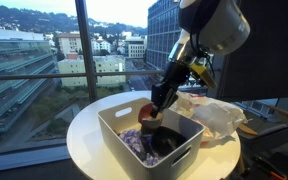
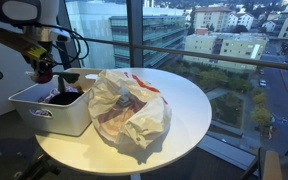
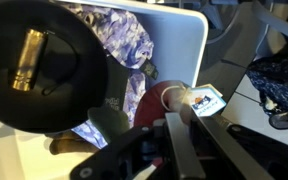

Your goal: Move some items from the plastic to the laundry basket

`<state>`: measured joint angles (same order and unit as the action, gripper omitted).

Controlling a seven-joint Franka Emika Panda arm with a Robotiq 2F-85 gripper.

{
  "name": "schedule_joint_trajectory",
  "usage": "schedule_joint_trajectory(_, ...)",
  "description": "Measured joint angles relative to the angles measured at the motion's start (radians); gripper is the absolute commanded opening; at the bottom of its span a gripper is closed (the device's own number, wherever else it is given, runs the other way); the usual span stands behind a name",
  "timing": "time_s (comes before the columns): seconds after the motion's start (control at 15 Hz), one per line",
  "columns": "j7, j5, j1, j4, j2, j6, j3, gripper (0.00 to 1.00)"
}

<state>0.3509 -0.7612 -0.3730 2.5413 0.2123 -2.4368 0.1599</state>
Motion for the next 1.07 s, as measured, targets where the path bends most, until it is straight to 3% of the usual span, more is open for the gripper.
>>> schedule_joint_trajectory(0.53,-0.007,0.239,0.029,-0.003,-0.073,-0.197,0.034,0.96)
schedule_joint_trajectory(0.87,-0.083,0.390,0.103,0.003,-0.068,-0.230,0.010,1.00)
schedule_joint_trajectory(1.07,-0.158,0.492,0.154,0.003,-0.044,-0.161,-0.013,1.00)
